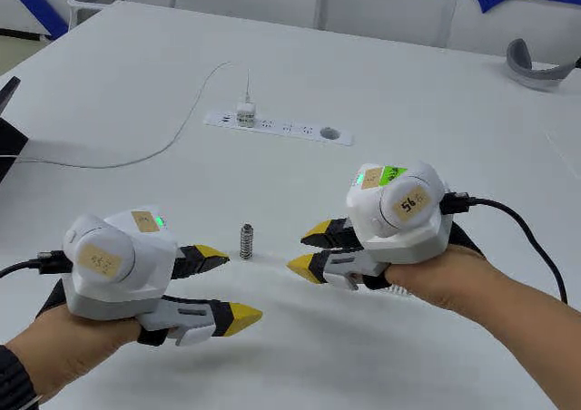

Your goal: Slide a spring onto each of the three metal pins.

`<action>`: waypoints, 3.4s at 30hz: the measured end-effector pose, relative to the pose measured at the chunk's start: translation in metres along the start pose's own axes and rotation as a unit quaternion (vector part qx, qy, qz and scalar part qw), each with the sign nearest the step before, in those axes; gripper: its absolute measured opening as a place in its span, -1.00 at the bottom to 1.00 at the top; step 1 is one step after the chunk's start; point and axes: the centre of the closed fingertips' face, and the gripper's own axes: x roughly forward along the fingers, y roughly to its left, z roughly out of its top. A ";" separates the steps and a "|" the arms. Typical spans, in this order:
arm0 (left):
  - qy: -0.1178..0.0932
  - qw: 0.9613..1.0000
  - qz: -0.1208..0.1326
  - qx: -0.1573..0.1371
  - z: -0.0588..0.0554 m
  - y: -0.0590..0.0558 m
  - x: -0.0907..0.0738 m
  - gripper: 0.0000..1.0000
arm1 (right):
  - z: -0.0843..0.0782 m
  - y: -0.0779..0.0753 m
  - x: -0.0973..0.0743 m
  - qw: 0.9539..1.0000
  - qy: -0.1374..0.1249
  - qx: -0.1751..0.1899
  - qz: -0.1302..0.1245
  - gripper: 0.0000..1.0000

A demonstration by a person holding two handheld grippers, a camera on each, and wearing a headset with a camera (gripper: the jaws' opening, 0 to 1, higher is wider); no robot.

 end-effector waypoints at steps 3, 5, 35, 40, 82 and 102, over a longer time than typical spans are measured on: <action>0.000 1.000 -0.001 0.001 0.001 -0.001 0.001 0.02 | -0.004 0.001 -0.004 1.000 0.000 0.003 -0.002 -0.56; 0.000 1.000 -0.003 0.002 0.002 -0.002 0.002 0.02 | -0.008 0.000 -0.006 1.000 0.002 0.005 -0.004 -0.56; 0.008 1.000 -0.008 0.007 0.003 -0.009 0.004 0.02 | -0.072 -0.025 0.005 0.996 0.053 0.072 -0.018 -0.59; 0.009 1.000 -0.007 0.007 0.003 -0.008 0.004 0.01 | -0.076 -0.027 0.010 0.995 0.056 0.087 -0.016 -0.61; 0.008 0.999 -0.023 0.022 0.011 -0.016 0.012 -0.03 | -0.048 0.001 -0.007 0.997 0.041 0.040 0.043 -0.77; 0.006 0.996 -0.061 0.059 0.022 -0.039 0.019 -0.22 | -0.026 0.039 -0.024 0.992 0.043 -0.043 0.115 -0.77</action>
